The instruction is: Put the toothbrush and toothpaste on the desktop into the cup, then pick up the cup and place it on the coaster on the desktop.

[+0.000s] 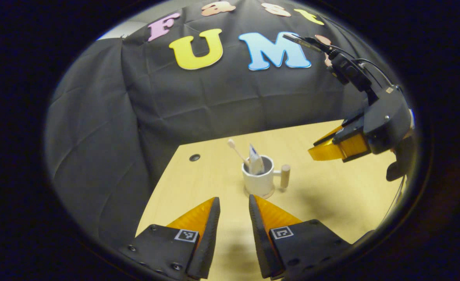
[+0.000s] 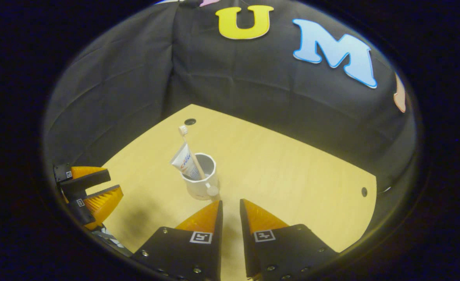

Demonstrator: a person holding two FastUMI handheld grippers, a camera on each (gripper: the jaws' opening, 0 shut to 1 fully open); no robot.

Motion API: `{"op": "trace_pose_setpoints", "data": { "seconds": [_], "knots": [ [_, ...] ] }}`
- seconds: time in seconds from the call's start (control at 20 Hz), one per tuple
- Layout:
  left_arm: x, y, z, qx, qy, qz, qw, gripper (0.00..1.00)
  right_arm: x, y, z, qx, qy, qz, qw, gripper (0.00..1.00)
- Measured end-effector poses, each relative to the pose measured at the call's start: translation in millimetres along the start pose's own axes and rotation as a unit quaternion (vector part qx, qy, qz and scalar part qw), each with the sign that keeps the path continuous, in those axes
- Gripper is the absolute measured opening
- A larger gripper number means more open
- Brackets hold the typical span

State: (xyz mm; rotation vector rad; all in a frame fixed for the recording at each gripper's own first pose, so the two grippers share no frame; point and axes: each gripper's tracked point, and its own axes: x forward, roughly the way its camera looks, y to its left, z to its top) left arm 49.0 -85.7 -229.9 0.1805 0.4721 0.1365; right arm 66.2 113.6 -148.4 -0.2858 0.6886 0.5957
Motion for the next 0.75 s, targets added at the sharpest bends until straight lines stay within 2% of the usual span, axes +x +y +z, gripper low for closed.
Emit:
{"op": "trace_pose_setpoints", "data": {
  "seconds": [0.1, 0.15, 0.2, 0.4, 0.5, 0.55, 0.6, 0.65, 0.7, 0.75],
  "knots": [
    [-2, -16, 35, 0.003, -0.029, -0.013, 0.999, 0.53, -22, -7, 13, 0.007, -0.031, -0.016, 0.999, 0.23],
    [-5, -23, 51, 0.003, -0.045, -0.020, 0.999, 0.53, -32, -10, 17, 0.011, -0.047, -0.025, 0.999, 0.19],
    [-9, -31, 67, 0.003, -0.061, -0.026, 0.998, 0.53, -43, -13, 23, 0.014, -0.061, -0.034, 0.997, 0.23],
    [-25, -50, 131, -0.008, -0.125, -0.036, 0.991, 0.53, -87, -27, 49, 0.036, -0.117, -0.063, 0.990, 0.23],
    [-37, -57, 162, -0.023, -0.159, -0.042, 0.986, 0.53, -109, -36, 68, 0.057, -0.149, -0.074, 0.985, 0.23],
    [-42, -58, 176, -0.030, -0.173, -0.042, 0.984, 0.52, -120, -40, 77, 0.068, -0.165, -0.080, 0.981, 0.18],
    [-48, -59, 189, -0.034, -0.185, -0.042, 0.981, 0.53, -131, -42, 88, 0.080, -0.182, -0.084, 0.976, 0.23],
    [-55, -58, 206, -0.040, -0.201, -0.041, 0.978, 0.53, -140, -45, 98, 0.090, -0.198, -0.090, 0.972, 0.23],
    [-63, -57, 223, -0.043, -0.217, -0.040, 0.974, 0.53, -147, -48, 104, 0.098, -0.214, -0.095, 0.967, 0.18],
    [-70, -55, 236, -0.047, -0.233, -0.039, 0.971, 0.48, -156, -50, 113, 0.104, -0.230, -0.100, 0.963, 0.18]
  ]
}}
